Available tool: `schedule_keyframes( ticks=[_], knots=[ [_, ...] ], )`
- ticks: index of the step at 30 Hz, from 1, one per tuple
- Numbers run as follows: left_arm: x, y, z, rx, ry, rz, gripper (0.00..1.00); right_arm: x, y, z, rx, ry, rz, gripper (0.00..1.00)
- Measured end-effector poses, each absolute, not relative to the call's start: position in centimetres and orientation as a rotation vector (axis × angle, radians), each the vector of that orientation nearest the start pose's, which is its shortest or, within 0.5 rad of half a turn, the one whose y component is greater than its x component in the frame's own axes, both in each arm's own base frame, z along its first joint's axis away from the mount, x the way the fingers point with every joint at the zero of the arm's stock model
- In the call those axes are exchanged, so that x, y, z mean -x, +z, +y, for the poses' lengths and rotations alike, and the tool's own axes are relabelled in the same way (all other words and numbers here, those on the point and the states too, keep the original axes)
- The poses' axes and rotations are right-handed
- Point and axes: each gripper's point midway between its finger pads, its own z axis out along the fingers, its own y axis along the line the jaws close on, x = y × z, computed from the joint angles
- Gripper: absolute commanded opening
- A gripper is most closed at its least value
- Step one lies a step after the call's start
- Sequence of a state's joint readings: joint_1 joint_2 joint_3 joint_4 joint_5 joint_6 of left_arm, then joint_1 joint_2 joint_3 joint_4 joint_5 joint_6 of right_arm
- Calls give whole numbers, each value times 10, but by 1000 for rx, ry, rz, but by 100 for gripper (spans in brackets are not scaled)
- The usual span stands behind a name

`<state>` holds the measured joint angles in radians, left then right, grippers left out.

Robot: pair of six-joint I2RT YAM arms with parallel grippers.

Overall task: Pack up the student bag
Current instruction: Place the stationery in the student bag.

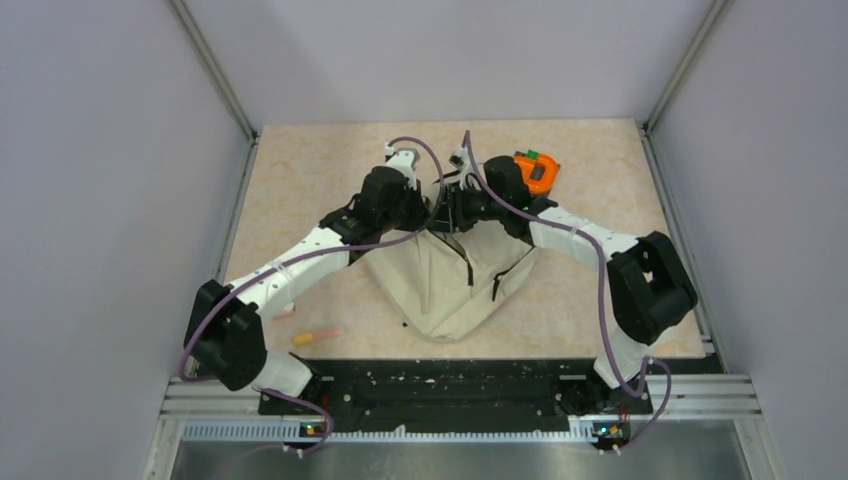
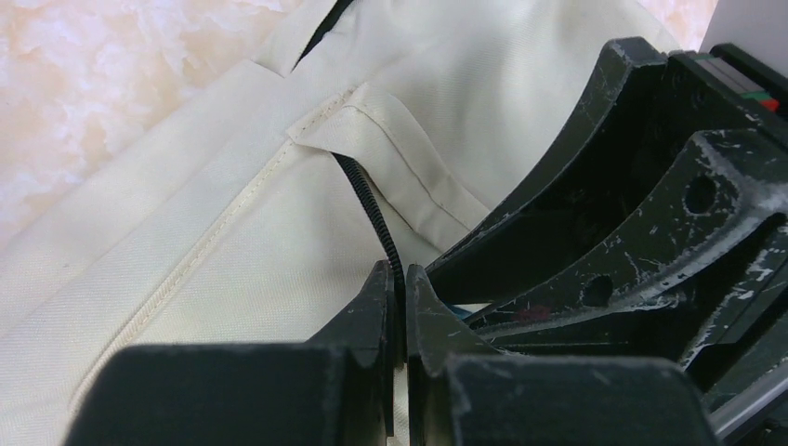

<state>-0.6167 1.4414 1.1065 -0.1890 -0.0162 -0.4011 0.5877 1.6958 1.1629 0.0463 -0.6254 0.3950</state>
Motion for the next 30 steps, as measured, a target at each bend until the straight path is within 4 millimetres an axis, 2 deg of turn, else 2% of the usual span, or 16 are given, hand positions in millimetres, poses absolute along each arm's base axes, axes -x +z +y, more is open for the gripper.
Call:
schedule_keyframes(
  ticks=[5,10,16,18,21,24,26,30],
  knots=[
    [-349,194,-260,-174,-593,2143,0,-318,171,354,566,1241,2089,26],
    [-351,193,-256,-107,-599,2157,0,-315,171,358,502,1316,2067,46],
    [-353,194,-254,-51,-641,2169,0,-305,165,351,456,1329,2082,56],
    [-352,193,-254,-48,-650,2172,4,-302,164,347,444,1318,2091,59],
    [-351,193,-255,-56,-659,2169,20,-301,164,342,425,1281,2101,65],
    [-349,198,-251,-69,-650,2153,50,-299,165,334,407,1235,2109,70],
    [-351,208,-246,-75,-630,2121,65,-298,169,328,401,1205,2100,73],
    [-345,231,-228,-70,-583,2068,80,-303,182,310,367,1150,2065,81]
  ],
)
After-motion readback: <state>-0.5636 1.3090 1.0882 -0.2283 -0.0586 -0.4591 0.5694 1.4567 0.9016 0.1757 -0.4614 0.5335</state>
